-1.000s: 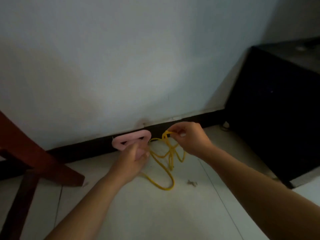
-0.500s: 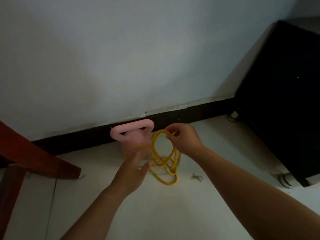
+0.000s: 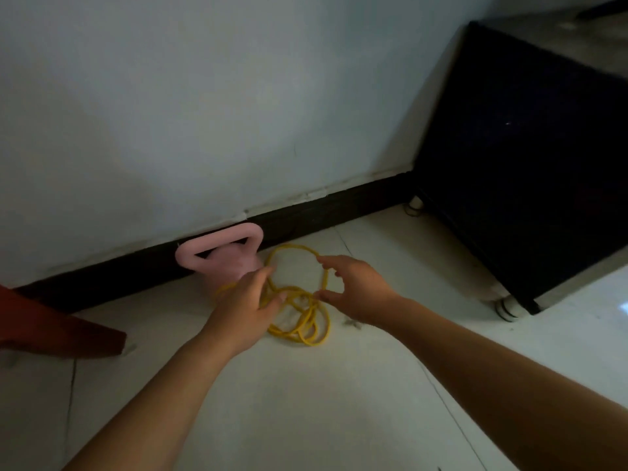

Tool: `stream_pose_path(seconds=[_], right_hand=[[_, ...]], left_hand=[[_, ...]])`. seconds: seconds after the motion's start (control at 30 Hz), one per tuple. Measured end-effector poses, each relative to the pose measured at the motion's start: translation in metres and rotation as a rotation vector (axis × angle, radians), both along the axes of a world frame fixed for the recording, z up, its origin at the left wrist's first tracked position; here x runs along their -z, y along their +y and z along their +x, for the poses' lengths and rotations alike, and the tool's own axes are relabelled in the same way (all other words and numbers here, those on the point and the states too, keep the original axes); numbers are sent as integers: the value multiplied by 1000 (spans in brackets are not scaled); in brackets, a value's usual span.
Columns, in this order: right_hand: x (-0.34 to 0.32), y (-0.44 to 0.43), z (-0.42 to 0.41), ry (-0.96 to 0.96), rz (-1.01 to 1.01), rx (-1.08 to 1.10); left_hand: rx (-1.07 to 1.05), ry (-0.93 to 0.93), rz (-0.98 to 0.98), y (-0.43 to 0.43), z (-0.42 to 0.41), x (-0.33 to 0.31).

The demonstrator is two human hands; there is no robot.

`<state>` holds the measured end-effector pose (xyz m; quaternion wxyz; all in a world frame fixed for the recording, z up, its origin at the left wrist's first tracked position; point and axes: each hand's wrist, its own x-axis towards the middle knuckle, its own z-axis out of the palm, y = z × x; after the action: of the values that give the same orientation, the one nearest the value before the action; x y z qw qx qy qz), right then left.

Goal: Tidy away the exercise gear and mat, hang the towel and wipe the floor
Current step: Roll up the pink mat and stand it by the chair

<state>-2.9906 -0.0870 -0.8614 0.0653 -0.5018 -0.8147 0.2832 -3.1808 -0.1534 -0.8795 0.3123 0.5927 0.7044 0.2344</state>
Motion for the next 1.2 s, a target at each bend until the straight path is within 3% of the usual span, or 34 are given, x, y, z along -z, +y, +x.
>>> stream_pose_path(seconds=[0.17, 0.6, 0.9, 1.2], right_hand=[[-35, -8, 75, -67, 34, 16], [-102, -80, 312, -213, 135, 290], [-126, -138, 468, -185, 157, 484], [-97, -179, 615, -102, 164, 622]], left_hand=[[130, 109, -14, 18, 57, -22], [700, 115, 142, 33, 274, -67], [854, 156, 151, 14, 428, -100], [995, 247, 161, -15, 609, -100]])
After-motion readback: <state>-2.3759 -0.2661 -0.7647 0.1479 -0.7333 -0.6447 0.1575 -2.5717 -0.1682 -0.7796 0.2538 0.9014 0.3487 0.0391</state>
